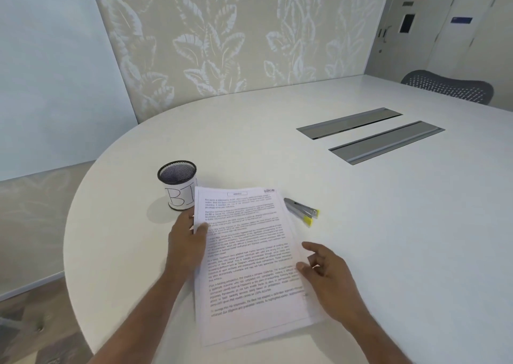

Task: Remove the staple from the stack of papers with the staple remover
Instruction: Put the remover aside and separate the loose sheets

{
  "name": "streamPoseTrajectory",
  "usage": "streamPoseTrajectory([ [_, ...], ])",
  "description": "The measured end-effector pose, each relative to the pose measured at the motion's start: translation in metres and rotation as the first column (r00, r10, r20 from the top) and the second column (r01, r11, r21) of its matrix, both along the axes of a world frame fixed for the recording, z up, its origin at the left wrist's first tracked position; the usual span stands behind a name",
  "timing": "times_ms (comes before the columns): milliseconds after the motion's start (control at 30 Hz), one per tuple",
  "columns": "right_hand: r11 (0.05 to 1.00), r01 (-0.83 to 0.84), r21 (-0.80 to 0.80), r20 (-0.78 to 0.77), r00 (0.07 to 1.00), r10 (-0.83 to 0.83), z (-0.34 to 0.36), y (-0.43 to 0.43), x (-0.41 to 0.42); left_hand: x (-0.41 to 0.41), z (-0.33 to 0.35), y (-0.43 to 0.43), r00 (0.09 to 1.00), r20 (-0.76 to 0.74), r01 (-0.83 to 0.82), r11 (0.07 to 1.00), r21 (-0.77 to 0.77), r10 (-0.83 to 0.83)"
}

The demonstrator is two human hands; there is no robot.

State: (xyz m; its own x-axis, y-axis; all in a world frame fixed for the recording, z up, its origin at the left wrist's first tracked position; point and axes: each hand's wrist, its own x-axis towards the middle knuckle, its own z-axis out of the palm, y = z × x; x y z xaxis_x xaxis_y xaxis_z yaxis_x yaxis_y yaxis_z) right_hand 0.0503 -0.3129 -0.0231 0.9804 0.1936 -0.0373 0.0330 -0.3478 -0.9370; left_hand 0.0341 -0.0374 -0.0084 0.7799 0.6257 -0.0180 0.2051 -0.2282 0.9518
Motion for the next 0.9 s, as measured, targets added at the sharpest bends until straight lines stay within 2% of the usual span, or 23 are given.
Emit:
streamPoseTrajectory([
  [133,0.973,0.017,-0.231,0.156,0.988,0.02,-0.008,0.007,-0.007,-0.01,-0.015,-0.001,1.0,-0.009,-0.005,0.972,0.234,0.007],
  [233,0.931,0.001,-0.366,0.309,0.944,0.12,-0.01,0.009,-0.014,-0.016,-0.025,0.0,0.99,-0.116,0.12,0.903,0.411,-0.079],
  [333,0.902,0.004,-0.432,0.348,0.924,0.162,-0.015,0.008,-0.018,-0.019,-0.031,0.001,0.972,-0.208,0.202,0.839,0.505,-0.109],
  [533,0.926,0.009,-0.378,0.343,0.93,0.131,-0.017,0.007,-0.017,-0.018,-0.035,0.002,0.973,-0.198,0.216,0.785,0.58,-0.121],
  [833,0.925,0.02,-0.379,0.39,0.91,0.14,-0.022,0.008,-0.014,-0.017,-0.039,0.003,0.98,-0.141,0.198,0.786,0.586,-0.141],
  [900,0.926,0.014,-0.378,0.392,0.908,0.147,-0.022,0.008,-0.014,-0.018,-0.039,0.002,0.989,-0.072,0.146,0.827,0.543,-0.127],
])
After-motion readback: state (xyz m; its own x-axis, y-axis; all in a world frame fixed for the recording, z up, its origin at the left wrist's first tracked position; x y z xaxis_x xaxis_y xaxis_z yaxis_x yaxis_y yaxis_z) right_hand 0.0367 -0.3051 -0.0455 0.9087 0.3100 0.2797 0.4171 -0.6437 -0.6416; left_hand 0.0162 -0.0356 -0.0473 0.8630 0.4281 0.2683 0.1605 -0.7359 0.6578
